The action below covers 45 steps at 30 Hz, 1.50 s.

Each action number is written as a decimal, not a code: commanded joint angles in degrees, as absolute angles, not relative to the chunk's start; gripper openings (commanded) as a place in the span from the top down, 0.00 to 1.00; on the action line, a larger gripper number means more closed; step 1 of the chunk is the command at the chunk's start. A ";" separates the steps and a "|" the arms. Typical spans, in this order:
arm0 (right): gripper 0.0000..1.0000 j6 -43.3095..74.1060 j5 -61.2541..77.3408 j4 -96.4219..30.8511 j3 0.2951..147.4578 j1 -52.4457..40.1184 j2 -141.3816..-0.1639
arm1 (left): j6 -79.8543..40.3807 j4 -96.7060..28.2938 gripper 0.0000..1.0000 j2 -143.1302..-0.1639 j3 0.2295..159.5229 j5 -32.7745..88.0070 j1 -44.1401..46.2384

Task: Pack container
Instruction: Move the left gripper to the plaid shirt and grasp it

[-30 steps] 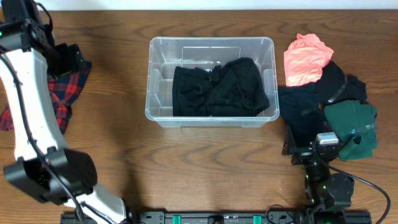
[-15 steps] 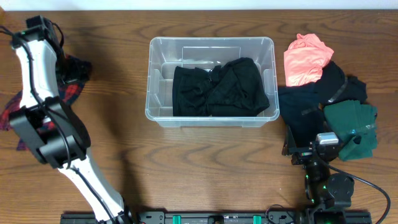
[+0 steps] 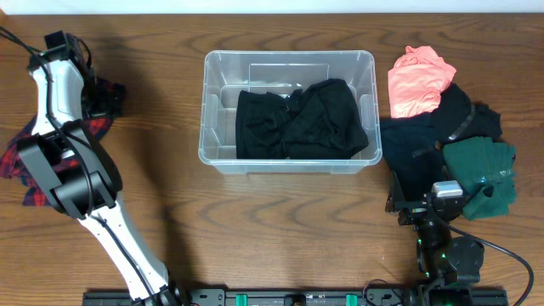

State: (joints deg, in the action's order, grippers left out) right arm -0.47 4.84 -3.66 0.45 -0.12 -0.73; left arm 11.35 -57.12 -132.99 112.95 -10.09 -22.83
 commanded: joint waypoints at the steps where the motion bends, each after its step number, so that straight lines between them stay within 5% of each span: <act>1: 0.01 -0.05 4.51 -3.88 0.32 0.32 -0.49 | 13.80 -56.88 0.00 -133.73 112.71 -11.44 -24.45; 25: 0.01 -0.05 4.51 -3.86 0.32 0.32 -0.49 | 17.17 -43.94 0.02 -133.78 104.99 -11.40 -25.47; 34: 0.01 -0.05 4.51 -3.86 0.32 0.32 -0.49 | 17.15 -40.53 0.30 -134.52 102.61 -10.52 -25.34; 45: 0.01 -0.05 4.51 -3.86 0.32 0.32 -0.49 | 17.37 -39.53 0.20 -136.53 102.50 -10.33 -24.93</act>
State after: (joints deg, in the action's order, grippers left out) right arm -0.47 4.86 -3.66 0.45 -0.12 -0.73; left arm 16.99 -40.07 -132.75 104.49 -10.74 -25.02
